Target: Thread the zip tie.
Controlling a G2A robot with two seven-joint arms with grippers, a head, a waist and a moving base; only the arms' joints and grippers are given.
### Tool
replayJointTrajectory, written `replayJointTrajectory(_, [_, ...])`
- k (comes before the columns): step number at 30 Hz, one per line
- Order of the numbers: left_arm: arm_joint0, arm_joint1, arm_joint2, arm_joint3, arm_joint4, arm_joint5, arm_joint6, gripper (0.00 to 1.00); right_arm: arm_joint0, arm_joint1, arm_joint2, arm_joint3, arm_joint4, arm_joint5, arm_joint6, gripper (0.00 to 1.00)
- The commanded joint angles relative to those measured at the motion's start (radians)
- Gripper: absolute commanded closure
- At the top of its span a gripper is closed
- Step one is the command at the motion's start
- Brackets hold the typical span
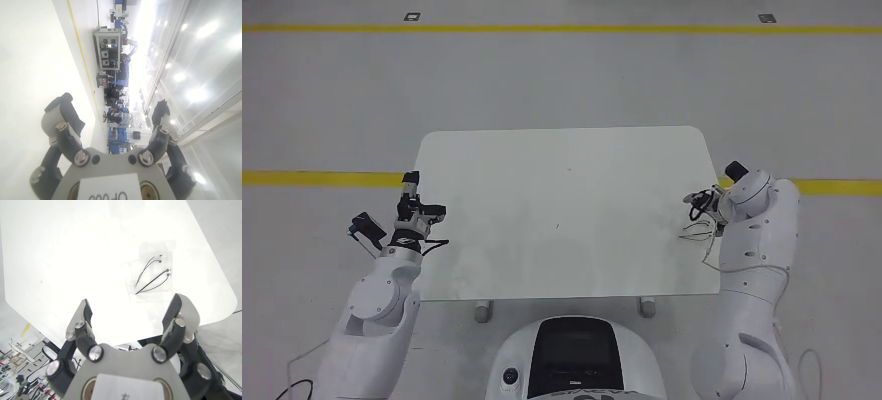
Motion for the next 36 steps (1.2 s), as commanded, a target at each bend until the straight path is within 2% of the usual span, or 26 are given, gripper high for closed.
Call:
replayJointTrajectory(1, [0.0, 0.0, 0.0, 0.0, 0.0, 0.0, 0.0, 0.0, -0.006, 0.0, -0.008, 0.011, -0.002, 0.009, -0.012, 0.0])
replayJointTrajectory(12, [0.0, 0.0, 0.0, 0.0, 0.0, 0.0, 0.0, 0.0, 0.003, 0.003, -0.017, 0.019, -0.011, 0.007, 0.012, 0.0])
replayJointTrajectory(15, [0.0, 0.0, 0.0, 0.0, 0.0, 0.0, 0.0, 0.0, -0.014, 0.006, -0.026, -0.002, -0.009, -0.016, -0.007, 0.0])
replayJointTrajectory(19, [0.0, 0.0, 0.0, 0.0, 0.0, 0.0, 0.0, 0.0, -0.024, 0.015, -0.037, -0.029, -0.017, -0.08, 0.037, 0.0])
replayJointTrajectory(23, [0.0, 0.0, 0.0, 0.0, 0.0, 0.0, 0.0, 0.0, -0.012, 0.032, -0.015, 0.019, 0.018, -0.171, 0.037, 0.05])
replayJointTrajectory(24, [0.0, 0.0, 0.0, 0.0, 0.0, 0.0, 0.0, 0.0, -0.003, 0.037, -0.003, 0.03, 0.024, -0.177, 0.037, 0.07])
replayJointTrajectory(26, [0.0, 0.0, 0.0, 0.0, 0.0, 0.0, 0.0, 0.0, 0.016, 0.047, 0.012, 0.06, 0.023, -0.183, 0.037, 0.31])
replayJointTrajectory(29, [0.0, 0.0, 0.0, 0.0, 0.0, 0.0, 0.0, 0.0, 0.054, 0.062, 0.029, 0.116, 0.014, -0.189, 0.037, 0.55])
replayJointTrajectory(32, [0.0, 0.0, 0.0, 0.0, 0.0, 0.0, 0.0, 0.0, 0.076, 0.075, 0.033, 0.152, 0.012, -0.204, 0.037, 0.6])
replayJointTrajectory(36, [0.0, 0.0, 0.0, 0.0, 0.0, 0.0, 0.0, 0.0, 0.084, 0.086, 0.031, 0.163, 0.017, -0.208, 0.037, 0.6])
